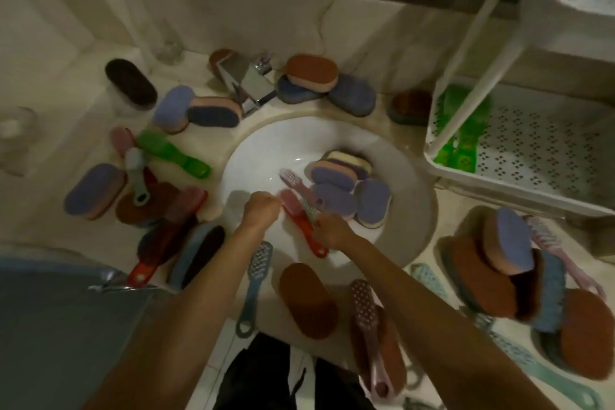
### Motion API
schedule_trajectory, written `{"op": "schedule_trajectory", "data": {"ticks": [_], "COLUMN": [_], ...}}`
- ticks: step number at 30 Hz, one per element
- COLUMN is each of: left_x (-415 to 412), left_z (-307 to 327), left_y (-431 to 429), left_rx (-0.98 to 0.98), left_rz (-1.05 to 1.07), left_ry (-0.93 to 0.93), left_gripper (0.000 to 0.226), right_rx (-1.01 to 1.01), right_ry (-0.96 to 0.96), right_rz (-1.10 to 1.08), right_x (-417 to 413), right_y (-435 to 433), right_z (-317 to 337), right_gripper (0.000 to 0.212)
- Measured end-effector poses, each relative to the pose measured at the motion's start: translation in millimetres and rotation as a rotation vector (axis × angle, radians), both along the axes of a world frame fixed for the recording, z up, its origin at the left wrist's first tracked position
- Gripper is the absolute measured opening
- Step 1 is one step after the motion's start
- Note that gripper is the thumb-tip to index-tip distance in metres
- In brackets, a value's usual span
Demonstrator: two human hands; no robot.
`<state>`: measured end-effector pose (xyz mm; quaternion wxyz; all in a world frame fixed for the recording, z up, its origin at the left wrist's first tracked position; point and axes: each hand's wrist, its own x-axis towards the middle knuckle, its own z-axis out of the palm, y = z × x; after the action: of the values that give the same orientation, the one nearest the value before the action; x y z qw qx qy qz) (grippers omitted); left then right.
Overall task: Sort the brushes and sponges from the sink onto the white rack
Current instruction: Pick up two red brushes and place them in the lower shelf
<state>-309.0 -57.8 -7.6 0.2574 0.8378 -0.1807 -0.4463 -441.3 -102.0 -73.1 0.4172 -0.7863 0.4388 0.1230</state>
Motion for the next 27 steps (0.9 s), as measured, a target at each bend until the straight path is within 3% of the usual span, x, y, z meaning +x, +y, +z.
{"op": "schedule_trajectory", "data": {"ticks": [5,7,8,11,14,17,19,22,27], "left_x": [42,52,58,72,84,91,96,105,127], "left_z": [-20,-23,-23,-26,-26,-19,-14,-3,21], "left_y": [-11,-15,-16,-21,-26,-29,-30,-31,-20], "left_rx": [0.050,0.054,0.060,0.054,0.053,0.011,-0.028,-0.077,-0.139], "left_rz": [-0.051,-0.053,-0.057,-0.065,-0.089,-0.090,-0.077,-0.070,-0.048], "left_ry": [0.011,0.020,0.029,0.042,0.089,0.154,0.179,0.186,0.136], "left_gripper": [0.031,0.031,0.031,0.031,0.028,0.018,0.020,0.028,0.013], "right_rx": [0.103,0.119,0.134,0.110,0.066,-0.025,-0.068,-0.201,-0.314], "right_ry": [0.133,0.198,0.219,0.249,0.248,0.266,0.278,0.236,0.150], "right_rz": [-0.043,-0.065,-0.064,-0.151,-0.298,-0.353,-0.363,-0.383,-0.404], "right_x": [35,44,48,60,72,76,78,79,93], "right_y": [-6,-3,-3,-3,-2,-1,-2,-7,-6], "right_z": [-40,-49,-53,-67,-75,-71,-60,-43,1], "right_gripper": [0.042,0.026,0.008,0.026,0.013,0.037,0.041,0.040,0.024]}}
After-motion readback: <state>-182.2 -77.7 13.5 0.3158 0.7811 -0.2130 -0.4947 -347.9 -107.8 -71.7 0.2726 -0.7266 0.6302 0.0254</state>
